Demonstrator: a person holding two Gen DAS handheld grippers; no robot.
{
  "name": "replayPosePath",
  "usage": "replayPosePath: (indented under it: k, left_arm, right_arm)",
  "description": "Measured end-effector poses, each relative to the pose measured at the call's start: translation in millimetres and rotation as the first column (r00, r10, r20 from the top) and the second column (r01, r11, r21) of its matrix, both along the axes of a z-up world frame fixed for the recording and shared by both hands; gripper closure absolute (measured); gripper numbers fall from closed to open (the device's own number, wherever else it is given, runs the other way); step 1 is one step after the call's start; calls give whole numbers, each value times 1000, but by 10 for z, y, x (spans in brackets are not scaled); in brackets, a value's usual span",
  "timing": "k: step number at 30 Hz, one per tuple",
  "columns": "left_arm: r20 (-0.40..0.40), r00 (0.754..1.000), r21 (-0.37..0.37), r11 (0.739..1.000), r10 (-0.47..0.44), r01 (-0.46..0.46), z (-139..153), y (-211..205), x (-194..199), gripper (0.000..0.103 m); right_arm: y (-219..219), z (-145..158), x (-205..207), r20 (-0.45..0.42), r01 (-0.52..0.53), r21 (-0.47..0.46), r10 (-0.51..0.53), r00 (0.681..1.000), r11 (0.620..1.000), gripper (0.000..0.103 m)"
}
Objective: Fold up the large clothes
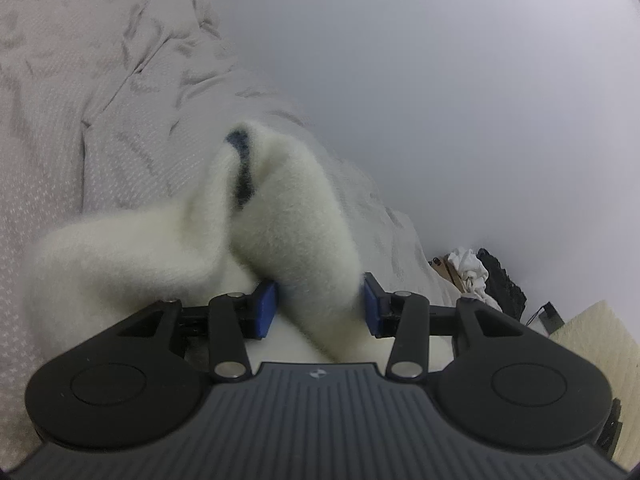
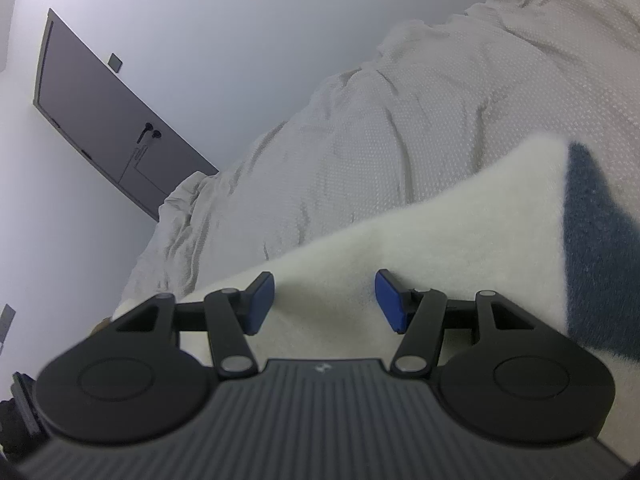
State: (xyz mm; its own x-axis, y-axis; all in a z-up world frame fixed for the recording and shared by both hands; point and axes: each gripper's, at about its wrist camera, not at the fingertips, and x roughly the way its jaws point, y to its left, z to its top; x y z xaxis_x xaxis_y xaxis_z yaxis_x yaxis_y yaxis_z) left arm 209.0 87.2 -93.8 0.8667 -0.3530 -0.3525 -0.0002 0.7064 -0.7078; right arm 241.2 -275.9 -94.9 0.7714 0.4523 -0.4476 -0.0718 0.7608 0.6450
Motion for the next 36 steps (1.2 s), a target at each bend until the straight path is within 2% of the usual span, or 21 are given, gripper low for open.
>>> replayPosePath:
  k: [2,3,4,6,10,14,17,19,24,27,31,34,36]
  left_arm:
    - [24,1000,14,1000,-18,18,73,-15,-56,46]
    - [43,999,37,999,-29,28,128,-29,-94,38]
    - [62,997,70,997,-41,36,193,-55,-139,31]
    - [108,992,149,987,-68,51,333,-141,-255,26]
    - [133,980,289,951,-148,105,470,-404,-441,25]
    - [68,986,341,932,-152,121,355,-561,-459,25]
    - [66,985,457,882,-159,111,323,-693,-470,25]
    - [46,987,496,861,-155,112,284,-759,-452,25]
    - [-26,990,505,853,-141,134,114,-801,-267,25]
    - [-42,989,478,867,-139,141,61,-759,-181,25]
    - [-24,991,462,877,-134,130,73,-718,-190,25]
    - [-9,994,431,896,-112,105,126,-677,-291,25]
    - [9,995,412,907,-94,82,183,-646,-424,25]
  right_arm:
    - [15,50,-61,8,5,-15,-5,1000,1000,44]
    - [33,87,-94,15,9,-30,-8,1000,1000,42]
    - [46,125,-123,25,9,-47,-8,1000,999,41]
    - [93,207,-212,50,0,-91,5,999,996,42]
    - [229,354,-388,94,-25,-183,43,995,983,42]
    - [394,382,-486,105,-47,-300,82,991,953,42]
    - [474,294,-485,79,-59,-375,95,992,925,43]
    - [502,206,-438,54,-67,-405,97,994,912,44]
    - [577,31,-292,28,-84,-446,108,994,891,42]
    - [592,-24,-233,34,-83,-449,110,993,890,41]
    - [570,-30,-242,37,-81,-436,108,993,896,41]
    - [573,8,-281,30,-73,-429,95,995,900,41]
    - [607,74,-313,30,-75,-451,100,995,889,40]
